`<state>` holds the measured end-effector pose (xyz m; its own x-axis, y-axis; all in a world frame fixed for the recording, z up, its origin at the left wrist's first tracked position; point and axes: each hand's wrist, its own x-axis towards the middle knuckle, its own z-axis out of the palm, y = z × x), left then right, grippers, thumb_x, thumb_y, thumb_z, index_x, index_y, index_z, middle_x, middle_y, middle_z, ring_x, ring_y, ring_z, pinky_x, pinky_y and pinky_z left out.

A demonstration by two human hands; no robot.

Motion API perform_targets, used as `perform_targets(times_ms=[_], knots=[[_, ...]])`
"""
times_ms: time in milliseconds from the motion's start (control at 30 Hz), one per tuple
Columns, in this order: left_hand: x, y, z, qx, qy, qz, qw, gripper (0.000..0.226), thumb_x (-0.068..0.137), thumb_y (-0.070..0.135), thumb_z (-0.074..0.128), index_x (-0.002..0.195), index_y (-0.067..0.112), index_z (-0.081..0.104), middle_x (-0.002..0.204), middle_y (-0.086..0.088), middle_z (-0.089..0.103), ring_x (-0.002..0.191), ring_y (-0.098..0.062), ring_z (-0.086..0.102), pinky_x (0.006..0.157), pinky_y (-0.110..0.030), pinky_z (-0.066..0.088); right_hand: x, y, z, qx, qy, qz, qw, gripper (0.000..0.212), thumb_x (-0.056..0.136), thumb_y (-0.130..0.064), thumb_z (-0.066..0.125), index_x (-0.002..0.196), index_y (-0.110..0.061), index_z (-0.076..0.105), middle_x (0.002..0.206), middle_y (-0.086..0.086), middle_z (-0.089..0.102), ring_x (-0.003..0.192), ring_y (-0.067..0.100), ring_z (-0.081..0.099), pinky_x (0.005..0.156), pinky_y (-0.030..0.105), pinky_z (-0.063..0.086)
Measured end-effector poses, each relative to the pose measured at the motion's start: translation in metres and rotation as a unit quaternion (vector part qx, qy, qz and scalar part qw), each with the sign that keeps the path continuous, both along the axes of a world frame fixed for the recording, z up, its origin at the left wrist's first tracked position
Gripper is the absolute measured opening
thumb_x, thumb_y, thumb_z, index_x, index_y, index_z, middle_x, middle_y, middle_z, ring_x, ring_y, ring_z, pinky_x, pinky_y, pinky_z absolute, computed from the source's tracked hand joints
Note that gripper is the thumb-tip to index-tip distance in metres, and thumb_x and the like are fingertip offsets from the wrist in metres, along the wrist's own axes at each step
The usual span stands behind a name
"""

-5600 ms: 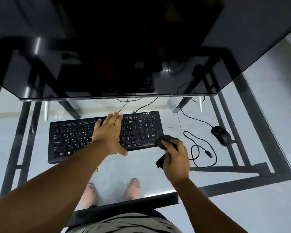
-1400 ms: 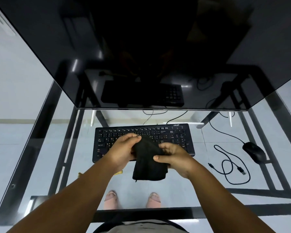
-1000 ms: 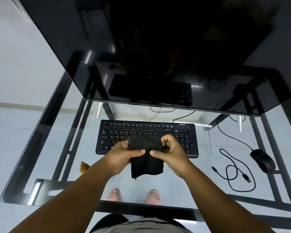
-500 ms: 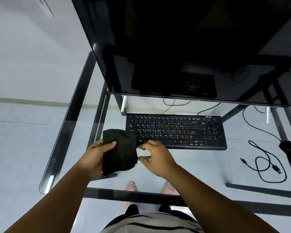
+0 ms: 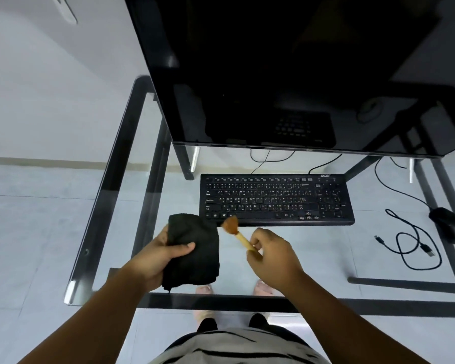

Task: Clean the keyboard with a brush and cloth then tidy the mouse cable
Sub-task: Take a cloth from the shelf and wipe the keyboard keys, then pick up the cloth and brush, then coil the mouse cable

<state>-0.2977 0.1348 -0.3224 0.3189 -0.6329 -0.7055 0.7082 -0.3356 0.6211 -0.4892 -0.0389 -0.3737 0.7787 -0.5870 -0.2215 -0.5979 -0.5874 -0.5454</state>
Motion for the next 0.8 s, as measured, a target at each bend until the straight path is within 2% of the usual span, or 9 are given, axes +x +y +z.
perform_targets(times_ms=[100,233,433,600,700,800], knots=[[-0.018,-0.017,-0.008,-0.010,0.021,-0.035,0.999,0.053,0.085,-0.009,0.059,0.130,0.019,0.054,0.122,-0.015,0.066,0.112,-0.034,0.064,0.090,-0.047,0.055,-0.025,-0.008,0.003,0.052,-0.015,-0.106,0.993,0.017,0.081,-0.026,0.067,0.083,-0.024,0.050,0.074,-0.010,0.061,0.058,0.007,0.056,0.056,0.023,0.047],[-0.048,-0.042,-0.025,-0.014,0.030,-0.064,0.997,0.056,0.085,-0.010,0.058,0.133,0.017,0.051,0.124,-0.015,0.065,0.116,-0.033,0.061,0.101,-0.051,0.046,-0.041,-0.016,0.005,0.174,-0.019,-0.213,0.961,0.022,0.080,-0.024,0.077,0.083,-0.023,0.055,0.068,-0.005,0.066,0.060,0.012,0.066,0.064,0.029,0.057],[-0.076,-0.057,-0.043,0.020,-0.015,-0.085,0.996,0.055,0.085,-0.009,0.062,0.131,0.020,0.052,0.121,-0.009,0.067,0.115,-0.030,0.061,0.103,-0.052,0.045,-0.045,-0.016,0.001,0.226,0.014,-0.223,0.948,0.023,0.078,-0.025,0.079,0.085,-0.022,0.057,0.066,-0.002,0.071,0.054,0.013,0.068,0.066,0.031,0.060],[-0.082,-0.058,-0.051,0.111,-0.164,-0.108,0.974,0.052,0.083,0.007,0.072,0.126,0.026,0.051,0.118,0.001,0.066,0.112,-0.022,0.060,0.103,-0.047,0.046,-0.041,-0.016,-0.001,0.225,0.036,-0.196,0.954,0.023,0.078,-0.027,0.078,0.086,-0.022,0.057,0.066,-0.001,0.071,0.055,0.012,0.069,0.068,0.033,0.060],[-0.085,-0.063,-0.048,0.176,-0.285,-0.133,0.933,0.051,0.081,0.016,0.075,0.125,0.021,0.049,0.112,0.005,0.061,0.107,-0.020,0.058,0.098,-0.036,0.046,-0.040,-0.019,0.000,0.234,0.046,-0.184,0.954,0.026,0.077,-0.028,0.080,0.086,-0.022,0.056,0.066,0.000,0.071,0.057,0.013,0.069,0.068,0.034,0.060],[-0.088,-0.067,-0.044,0.226,-0.365,-0.134,0.893,0.056,0.077,0.021,0.078,0.125,0.017,0.049,0.111,0.001,0.061,0.107,-0.024,0.058,0.095,-0.036,0.047,-0.039,-0.023,0.001,0.237,0.056,-0.170,0.955,0.029,0.076,-0.036,0.080,0.086,-0.022,0.057,0.068,0.000,0.070,0.058,0.013,0.067,0.063,0.030,0.056]])
